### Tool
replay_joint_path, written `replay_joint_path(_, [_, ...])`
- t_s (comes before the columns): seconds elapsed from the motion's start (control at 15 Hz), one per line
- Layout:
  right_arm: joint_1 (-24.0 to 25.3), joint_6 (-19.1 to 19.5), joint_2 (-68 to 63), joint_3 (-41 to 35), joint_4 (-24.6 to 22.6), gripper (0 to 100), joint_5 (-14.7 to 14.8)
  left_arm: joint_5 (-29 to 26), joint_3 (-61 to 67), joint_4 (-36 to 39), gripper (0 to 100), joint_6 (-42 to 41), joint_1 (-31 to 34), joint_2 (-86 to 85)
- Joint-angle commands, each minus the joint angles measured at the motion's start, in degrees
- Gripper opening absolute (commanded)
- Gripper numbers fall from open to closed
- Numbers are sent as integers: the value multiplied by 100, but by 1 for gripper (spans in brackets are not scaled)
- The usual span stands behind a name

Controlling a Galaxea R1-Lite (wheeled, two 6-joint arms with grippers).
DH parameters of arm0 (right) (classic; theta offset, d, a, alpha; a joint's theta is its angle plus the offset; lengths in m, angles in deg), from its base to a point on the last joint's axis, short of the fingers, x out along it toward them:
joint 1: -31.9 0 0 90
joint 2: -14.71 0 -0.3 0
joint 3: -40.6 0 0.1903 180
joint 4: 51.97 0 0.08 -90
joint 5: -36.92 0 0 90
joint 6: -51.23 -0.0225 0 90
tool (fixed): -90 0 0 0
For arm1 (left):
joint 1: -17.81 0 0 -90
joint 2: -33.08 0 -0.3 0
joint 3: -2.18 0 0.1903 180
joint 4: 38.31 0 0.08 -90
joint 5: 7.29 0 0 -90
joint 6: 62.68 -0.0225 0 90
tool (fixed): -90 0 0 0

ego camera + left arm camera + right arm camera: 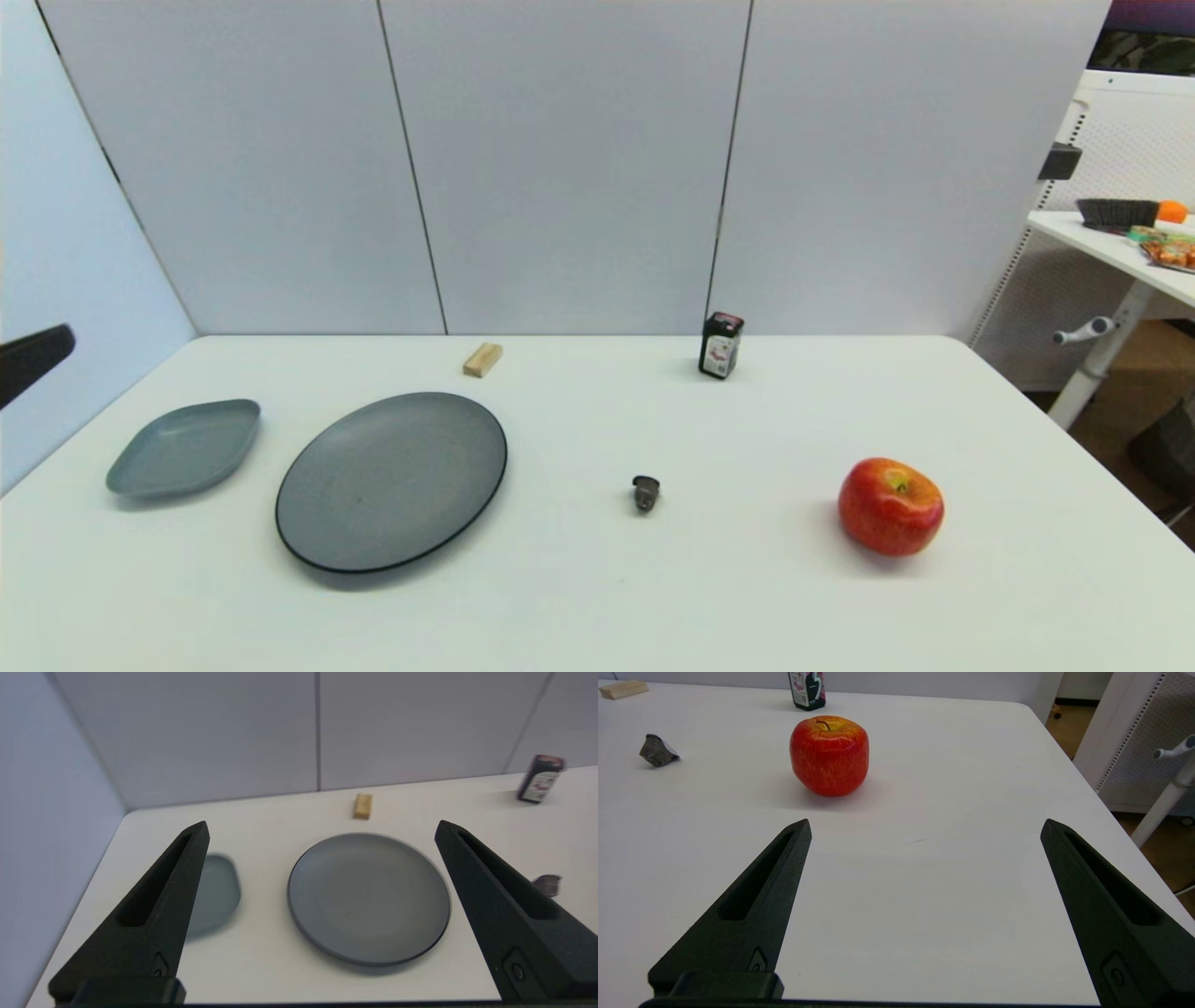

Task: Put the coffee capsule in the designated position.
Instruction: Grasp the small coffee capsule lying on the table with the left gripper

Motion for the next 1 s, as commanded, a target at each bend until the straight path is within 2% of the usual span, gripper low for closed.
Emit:
replay_joint_path(0.07, [2,6,10,0,-2,100,-3,5,-1239,-15,100,-81,-819,1737])
replay_joint_path(0.47, [2,6,-7,0,-2,100,-3,-22,-2479,-718,100,-169,-2014,3038])
replay_joint_path(0.53, [2,6,10,0,-2,100,-3,-4,-2672,-718,100,-143,-2313,3355])
replay_joint_path(0.8, [2,6,-7,0,-2,100,-3,-4,-3437,-727,100,-81,-2849,4515])
replay_joint_path(1.0, [2,6,10,0,-2,100,-3,31,-3999,-973,100,551,-3210,5359])
